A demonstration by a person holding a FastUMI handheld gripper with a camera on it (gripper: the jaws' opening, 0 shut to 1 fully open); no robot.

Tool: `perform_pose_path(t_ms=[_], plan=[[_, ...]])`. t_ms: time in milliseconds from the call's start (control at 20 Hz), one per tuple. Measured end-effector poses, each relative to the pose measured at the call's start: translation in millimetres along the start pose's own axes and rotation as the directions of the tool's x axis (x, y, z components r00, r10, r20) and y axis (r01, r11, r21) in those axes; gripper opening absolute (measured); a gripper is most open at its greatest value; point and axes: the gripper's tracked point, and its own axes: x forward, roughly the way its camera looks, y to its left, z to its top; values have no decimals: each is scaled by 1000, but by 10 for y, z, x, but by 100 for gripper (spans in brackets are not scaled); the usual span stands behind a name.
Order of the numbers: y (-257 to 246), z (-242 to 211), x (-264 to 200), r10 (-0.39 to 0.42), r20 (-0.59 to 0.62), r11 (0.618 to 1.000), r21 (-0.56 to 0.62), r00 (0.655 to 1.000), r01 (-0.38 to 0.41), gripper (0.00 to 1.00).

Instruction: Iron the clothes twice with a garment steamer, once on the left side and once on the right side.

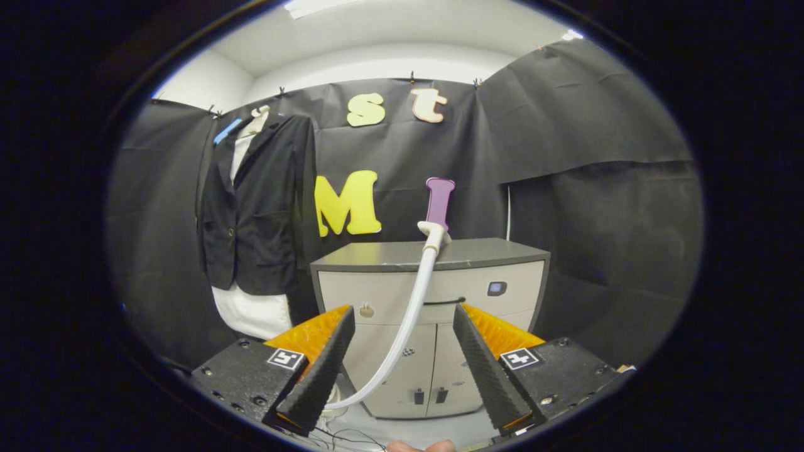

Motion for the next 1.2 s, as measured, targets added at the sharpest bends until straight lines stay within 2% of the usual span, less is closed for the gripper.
perform_pose_path(t_ms=[300, 650, 800, 950, 1200], plan=[[350, 25, -54, -17, 14, 1000, 10, 1000, 17, 98], [508, 167, -232, -134, 30, 991, 9, 990, 134, 98], [514, 218, -227, -140, 17, 990, 25, 990, 139, 98], [454, 309, -63, -126, 9, 992, 9, 992, 126, 98], [271, 581, 498, -105, 38, 994, 30, 994, 104, 98]])
